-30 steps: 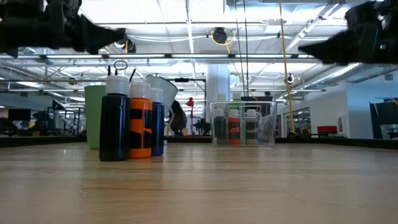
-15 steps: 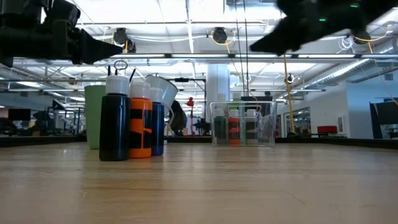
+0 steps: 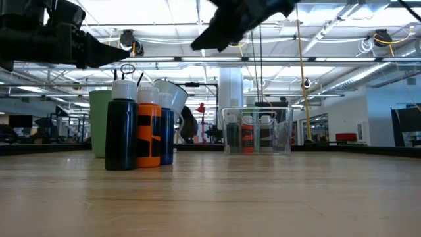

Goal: Pick & Place Paint Supplies
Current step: Put the dark blue paint bottle into the transparent bin

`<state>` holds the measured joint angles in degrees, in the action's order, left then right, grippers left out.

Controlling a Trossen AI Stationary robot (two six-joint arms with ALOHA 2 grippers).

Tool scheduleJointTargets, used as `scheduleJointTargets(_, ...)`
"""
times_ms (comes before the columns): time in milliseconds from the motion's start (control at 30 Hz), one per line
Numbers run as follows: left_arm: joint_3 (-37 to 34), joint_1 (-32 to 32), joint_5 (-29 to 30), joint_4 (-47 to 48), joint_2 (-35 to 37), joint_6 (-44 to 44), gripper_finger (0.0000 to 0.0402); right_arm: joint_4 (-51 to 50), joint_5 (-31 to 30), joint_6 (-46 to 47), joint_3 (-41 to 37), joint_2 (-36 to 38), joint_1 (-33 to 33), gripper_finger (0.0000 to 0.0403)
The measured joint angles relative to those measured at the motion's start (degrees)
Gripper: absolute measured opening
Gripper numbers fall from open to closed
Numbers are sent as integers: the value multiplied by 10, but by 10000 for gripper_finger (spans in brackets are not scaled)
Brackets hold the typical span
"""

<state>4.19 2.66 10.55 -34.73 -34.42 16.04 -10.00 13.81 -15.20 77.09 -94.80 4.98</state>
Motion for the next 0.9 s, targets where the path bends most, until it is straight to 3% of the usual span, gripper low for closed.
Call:
scheduleJointTargets(133, 0, 0, 0, 3, 0, 3, 19, -63, -1, -58, 66, -60, 1, 48)
scheduleJointTargets(533, 0, 0, 0, 20, -1, 3, 19, 0, 9, -123, 71, -130, -63, 211)
scheduleJointTargets(733, 0, 0, 0, 21, -1, 3, 19, 16, 84, -145, 70, -143, -70, 227)
scheduleJointTargets(900, 0, 0, 0, 30, -1, 4, 19, 33, 89, -151, 70, -156, -62, 218)
